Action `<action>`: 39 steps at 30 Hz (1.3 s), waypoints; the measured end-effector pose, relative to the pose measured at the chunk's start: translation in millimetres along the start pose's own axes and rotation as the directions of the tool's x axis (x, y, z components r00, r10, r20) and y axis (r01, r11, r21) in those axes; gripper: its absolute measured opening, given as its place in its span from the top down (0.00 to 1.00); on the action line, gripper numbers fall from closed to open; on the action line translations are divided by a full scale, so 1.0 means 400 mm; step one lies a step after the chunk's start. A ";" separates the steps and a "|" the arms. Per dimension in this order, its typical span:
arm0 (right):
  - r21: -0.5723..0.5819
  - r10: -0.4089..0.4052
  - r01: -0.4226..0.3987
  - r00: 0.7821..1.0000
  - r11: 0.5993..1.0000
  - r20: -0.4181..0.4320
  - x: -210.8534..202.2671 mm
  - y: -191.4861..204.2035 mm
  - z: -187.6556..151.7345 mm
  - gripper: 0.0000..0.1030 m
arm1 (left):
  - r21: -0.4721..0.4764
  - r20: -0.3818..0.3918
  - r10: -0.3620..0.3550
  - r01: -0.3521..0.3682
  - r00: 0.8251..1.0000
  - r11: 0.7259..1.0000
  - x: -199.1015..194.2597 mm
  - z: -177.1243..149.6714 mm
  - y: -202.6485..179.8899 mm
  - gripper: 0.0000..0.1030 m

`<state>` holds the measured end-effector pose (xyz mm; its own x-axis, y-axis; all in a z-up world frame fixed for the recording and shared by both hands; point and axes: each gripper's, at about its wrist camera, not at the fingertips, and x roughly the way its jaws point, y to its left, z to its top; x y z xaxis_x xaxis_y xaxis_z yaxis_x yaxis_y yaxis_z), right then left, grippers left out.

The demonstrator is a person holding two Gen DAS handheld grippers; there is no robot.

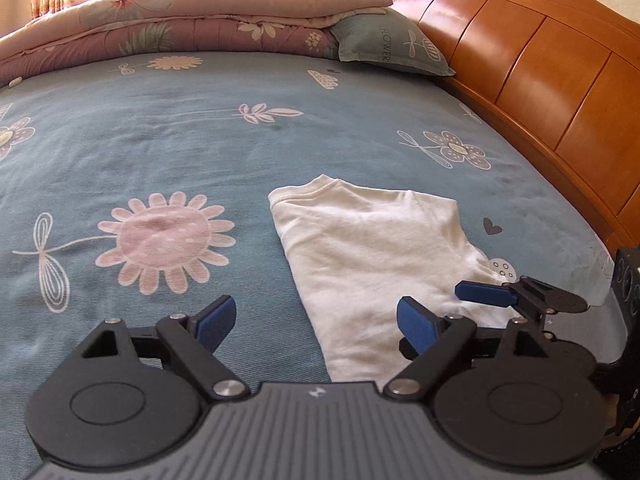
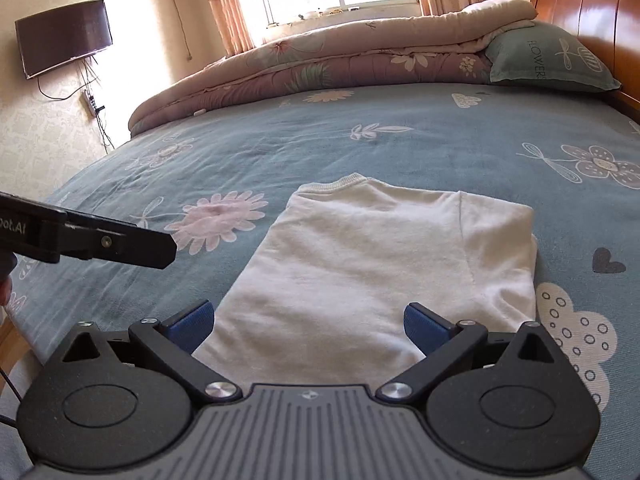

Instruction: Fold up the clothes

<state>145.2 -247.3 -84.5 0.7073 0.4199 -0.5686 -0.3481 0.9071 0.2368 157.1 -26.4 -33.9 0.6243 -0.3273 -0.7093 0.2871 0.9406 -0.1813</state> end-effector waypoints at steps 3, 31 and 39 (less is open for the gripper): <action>0.034 0.019 -0.019 1.000 0.999 -0.023 0.026 0.000 0.007 0.00 | -0.006 0.015 0.008 -0.008 1.000 1.000 -0.021 0.000 0.010 0.15; 0.003 -0.070 0.070 0.995 0.998 -0.068 -0.084 0.031 -0.021 0.00 | -0.111 0.031 -0.141 0.143 0.990 0.983 -0.047 -0.053 0.076 0.13; 0.395 -0.023 0.040 0.999 0.918 -0.048 -0.120 -0.224 0.005 0.00 | -0.293 -0.008 -0.286 0.271 0.958 0.917 0.055 -0.053 0.104 0.13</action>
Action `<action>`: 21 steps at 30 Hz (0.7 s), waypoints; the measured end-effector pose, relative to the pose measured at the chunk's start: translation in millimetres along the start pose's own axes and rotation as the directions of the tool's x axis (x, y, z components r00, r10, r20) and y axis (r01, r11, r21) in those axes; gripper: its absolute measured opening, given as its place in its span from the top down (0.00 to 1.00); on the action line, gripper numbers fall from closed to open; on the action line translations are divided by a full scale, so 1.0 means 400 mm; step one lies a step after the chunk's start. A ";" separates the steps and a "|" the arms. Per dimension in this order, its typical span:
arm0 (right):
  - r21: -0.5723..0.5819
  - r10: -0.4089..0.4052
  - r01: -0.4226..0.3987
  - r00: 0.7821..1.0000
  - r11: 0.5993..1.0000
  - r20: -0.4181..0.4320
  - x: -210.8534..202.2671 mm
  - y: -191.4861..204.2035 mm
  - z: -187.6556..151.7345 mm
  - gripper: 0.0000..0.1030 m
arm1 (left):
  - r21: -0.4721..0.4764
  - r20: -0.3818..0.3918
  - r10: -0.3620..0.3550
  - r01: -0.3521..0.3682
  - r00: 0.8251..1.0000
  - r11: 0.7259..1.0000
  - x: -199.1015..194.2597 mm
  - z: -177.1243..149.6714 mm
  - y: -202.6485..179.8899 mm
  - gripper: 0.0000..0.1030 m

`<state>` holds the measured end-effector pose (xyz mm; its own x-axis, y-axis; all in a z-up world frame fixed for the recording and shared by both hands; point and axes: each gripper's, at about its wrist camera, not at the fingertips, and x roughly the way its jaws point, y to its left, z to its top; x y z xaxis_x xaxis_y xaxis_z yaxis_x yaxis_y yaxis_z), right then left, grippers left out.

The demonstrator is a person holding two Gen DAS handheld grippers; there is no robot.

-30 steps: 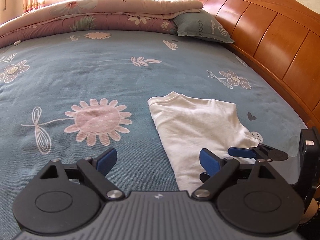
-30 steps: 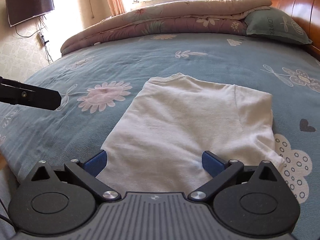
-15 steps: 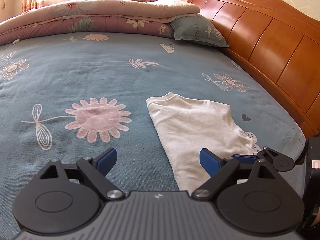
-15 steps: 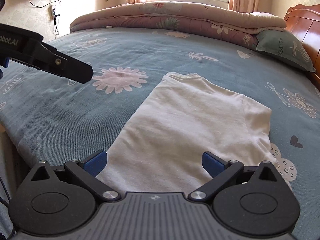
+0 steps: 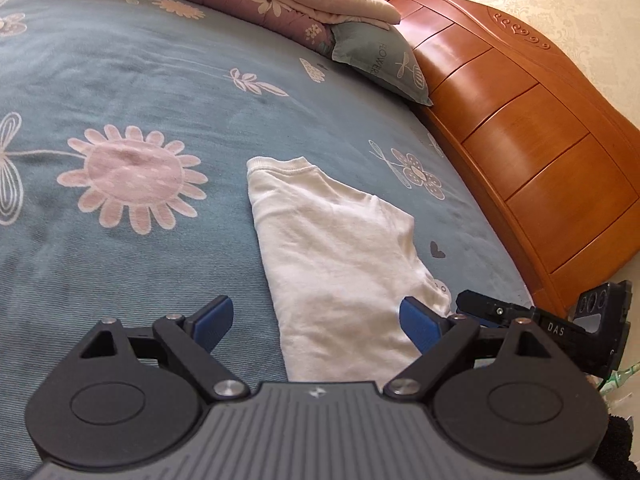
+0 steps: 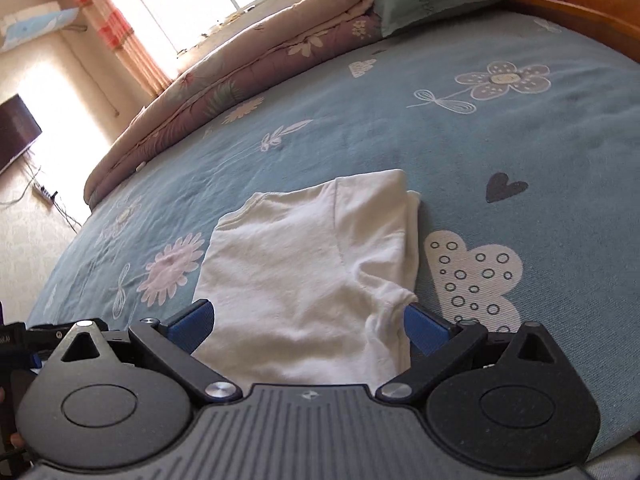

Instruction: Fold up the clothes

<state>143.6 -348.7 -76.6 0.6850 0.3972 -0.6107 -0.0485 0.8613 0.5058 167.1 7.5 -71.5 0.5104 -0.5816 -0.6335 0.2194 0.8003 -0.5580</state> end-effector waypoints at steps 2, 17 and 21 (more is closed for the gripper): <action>0.095 0.046 -0.043 0.999 0.995 -0.026 0.019 -0.057 0.019 0.00 | -0.046 -0.018 -0.028 0.027 0.999 0.999 0.026 0.004 0.013 0.13; 0.369 0.260 -0.207 0.960 0.906 -0.100 0.204 -0.217 0.120 0.00 | -0.226 -0.115 -0.155 0.126 0.981 0.966 0.207 0.059 0.074 0.12; 0.355 0.266 -0.214 0.958 0.910 -0.107 0.241 -0.212 0.153 0.00 | -0.239 -0.109 -0.171 0.141 0.979 0.961 0.261 0.102 0.062 0.12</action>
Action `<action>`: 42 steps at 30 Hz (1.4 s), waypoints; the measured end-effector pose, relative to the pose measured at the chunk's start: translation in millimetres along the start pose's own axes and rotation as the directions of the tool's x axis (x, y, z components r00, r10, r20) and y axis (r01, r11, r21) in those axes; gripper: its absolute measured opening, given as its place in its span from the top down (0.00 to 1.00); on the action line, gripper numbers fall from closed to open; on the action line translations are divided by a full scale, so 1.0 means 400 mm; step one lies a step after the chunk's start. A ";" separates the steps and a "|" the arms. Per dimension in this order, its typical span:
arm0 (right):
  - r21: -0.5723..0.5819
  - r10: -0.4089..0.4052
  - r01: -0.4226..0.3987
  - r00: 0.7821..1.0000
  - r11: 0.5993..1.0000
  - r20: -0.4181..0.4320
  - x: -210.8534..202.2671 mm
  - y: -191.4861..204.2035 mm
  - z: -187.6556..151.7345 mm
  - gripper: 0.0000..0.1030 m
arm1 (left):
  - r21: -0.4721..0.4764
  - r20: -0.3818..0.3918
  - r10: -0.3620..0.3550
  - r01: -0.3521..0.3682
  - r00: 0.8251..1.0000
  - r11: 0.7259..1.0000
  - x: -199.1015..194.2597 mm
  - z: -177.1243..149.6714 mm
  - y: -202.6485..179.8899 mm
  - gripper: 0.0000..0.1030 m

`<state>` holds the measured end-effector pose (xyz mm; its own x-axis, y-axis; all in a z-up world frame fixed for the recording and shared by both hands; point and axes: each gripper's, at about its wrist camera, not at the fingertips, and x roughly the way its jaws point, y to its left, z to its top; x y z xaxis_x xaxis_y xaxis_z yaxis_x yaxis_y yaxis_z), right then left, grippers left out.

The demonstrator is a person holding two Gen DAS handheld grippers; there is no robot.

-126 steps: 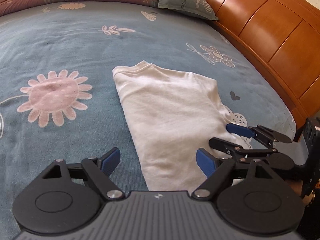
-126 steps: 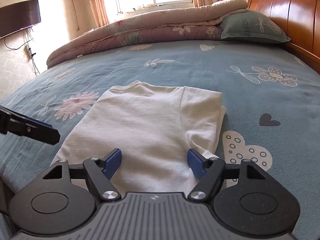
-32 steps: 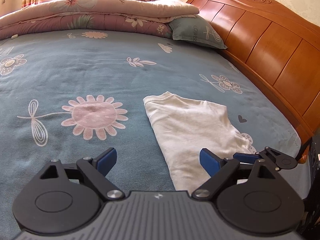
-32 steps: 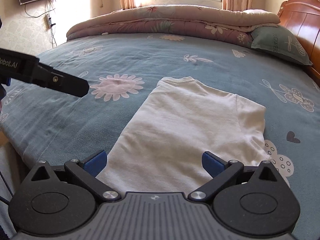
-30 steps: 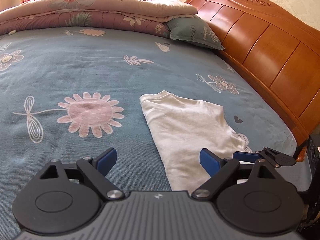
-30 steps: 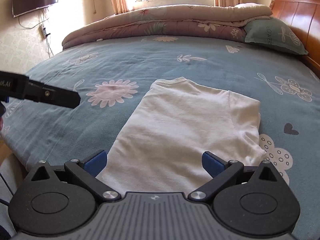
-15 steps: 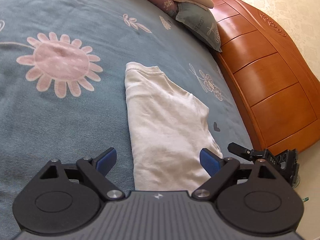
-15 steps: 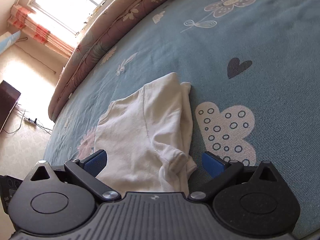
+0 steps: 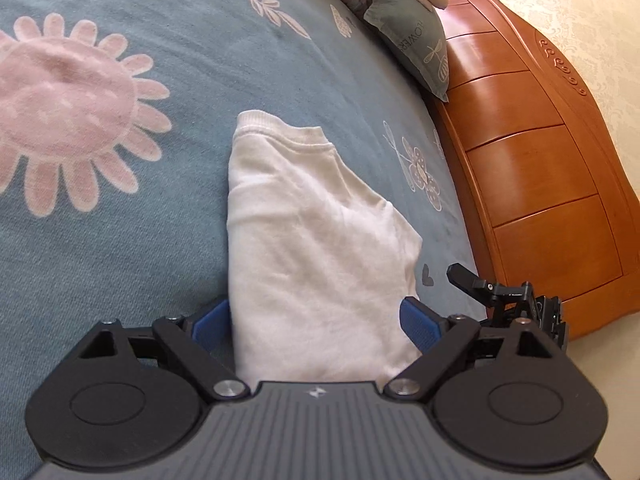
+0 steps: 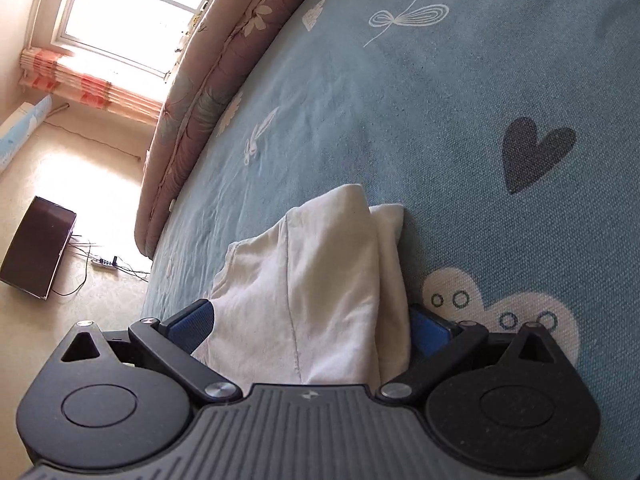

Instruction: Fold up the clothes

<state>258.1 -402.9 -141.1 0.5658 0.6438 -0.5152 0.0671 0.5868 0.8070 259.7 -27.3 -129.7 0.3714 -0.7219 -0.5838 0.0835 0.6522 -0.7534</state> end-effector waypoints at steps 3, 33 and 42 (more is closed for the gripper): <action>-0.009 -0.011 0.011 1.000 1.000 -0.008 0.020 0.009 0.024 0.00 | 0.009 -0.006 0.003 -0.003 1.000 1.000 0.017 0.006 -0.012 0.08; 0.009 0.122 -0.122 0.985 0.992 -0.119 0.014 0.013 -0.021 0.00 | -0.036 -0.031 -0.098 0.096 0.995 0.995 0.053 0.002 -0.007 0.02; -0.018 0.167 -0.169 0.981 0.985 -0.098 -0.010 0.015 -0.036 0.00 | -0.071 -0.049 -0.107 0.103 0.993 0.992 0.054 0.004 -0.009 0.02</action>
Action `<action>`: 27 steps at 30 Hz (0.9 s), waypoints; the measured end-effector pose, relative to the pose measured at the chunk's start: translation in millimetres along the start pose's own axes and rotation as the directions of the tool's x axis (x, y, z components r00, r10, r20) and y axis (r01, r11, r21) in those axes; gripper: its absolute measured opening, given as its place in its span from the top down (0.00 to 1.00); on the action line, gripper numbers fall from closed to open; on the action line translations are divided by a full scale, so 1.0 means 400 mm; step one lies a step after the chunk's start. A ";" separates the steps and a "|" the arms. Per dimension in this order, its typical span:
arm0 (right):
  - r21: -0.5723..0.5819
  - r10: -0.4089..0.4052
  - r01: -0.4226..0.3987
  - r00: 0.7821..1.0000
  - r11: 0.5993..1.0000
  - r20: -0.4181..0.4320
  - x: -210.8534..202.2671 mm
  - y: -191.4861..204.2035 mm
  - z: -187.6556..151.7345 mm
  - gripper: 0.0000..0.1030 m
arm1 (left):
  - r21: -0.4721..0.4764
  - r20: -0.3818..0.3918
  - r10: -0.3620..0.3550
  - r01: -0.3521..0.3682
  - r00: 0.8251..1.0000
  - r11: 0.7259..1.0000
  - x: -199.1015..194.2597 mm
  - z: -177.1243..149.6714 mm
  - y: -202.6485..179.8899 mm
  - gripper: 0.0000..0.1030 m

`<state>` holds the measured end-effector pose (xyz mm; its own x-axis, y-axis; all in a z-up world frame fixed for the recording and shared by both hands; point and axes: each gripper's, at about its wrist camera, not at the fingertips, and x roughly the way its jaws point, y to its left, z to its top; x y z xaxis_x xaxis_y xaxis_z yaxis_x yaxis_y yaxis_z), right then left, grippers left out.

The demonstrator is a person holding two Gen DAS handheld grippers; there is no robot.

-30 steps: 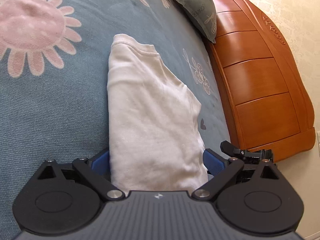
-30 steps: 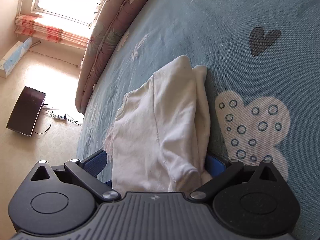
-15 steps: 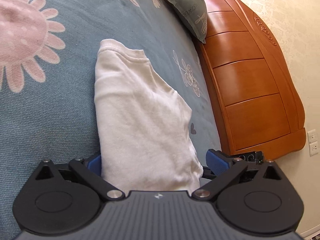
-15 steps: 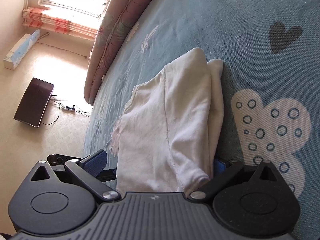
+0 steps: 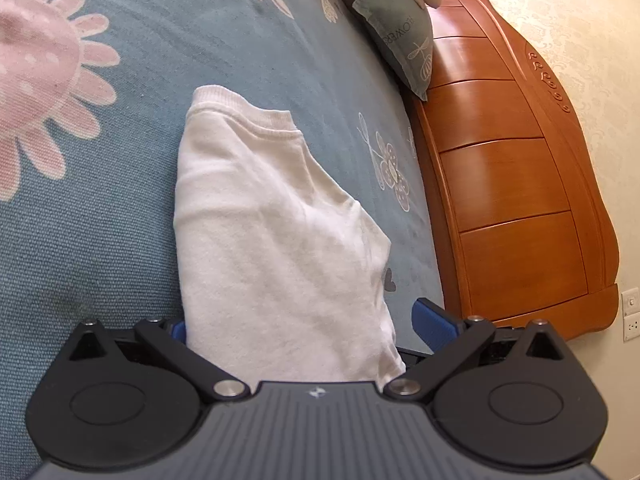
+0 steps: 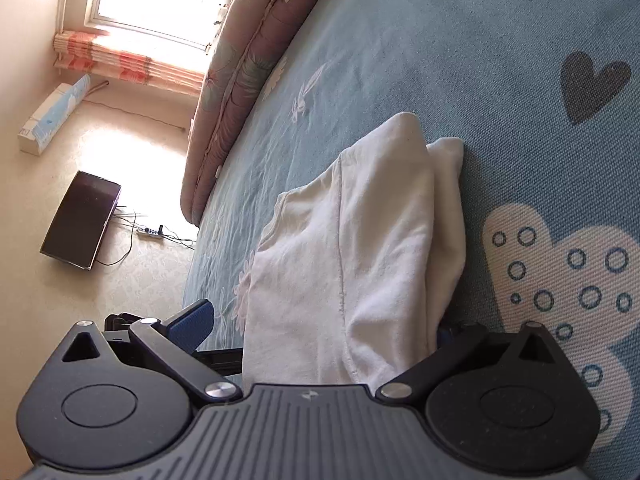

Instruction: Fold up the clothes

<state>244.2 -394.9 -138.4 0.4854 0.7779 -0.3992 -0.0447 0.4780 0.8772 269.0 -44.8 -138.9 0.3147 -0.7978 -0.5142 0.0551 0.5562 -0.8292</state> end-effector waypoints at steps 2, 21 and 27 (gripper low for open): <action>-0.001 0.004 -0.004 1.000 1.000 0.002 -0.004 0.010 0.002 0.00 | 0.004 0.004 -0.013 0.013 1.000 1.000 -0.003 -0.003 -0.013 0.02; -0.095 0.005 0.000 0.999 0.995 0.054 -0.080 0.114 0.028 0.00 | 0.020 0.008 -0.131 0.130 0.991 0.991 -0.011 -0.005 -0.117 0.02; -0.099 -0.016 0.025 0.996 0.995 0.093 -0.157 0.107 0.051 0.00 | 0.055 -0.036 -0.139 0.141 0.990 0.988 0.064 0.007 -0.192 0.02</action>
<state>229.5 -431.4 -70.3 0.5648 0.7289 -0.3870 -0.1184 0.5357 0.8361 275.4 -107.0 -87.9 0.2699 -0.8754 -0.4010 0.1506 0.4497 -0.8804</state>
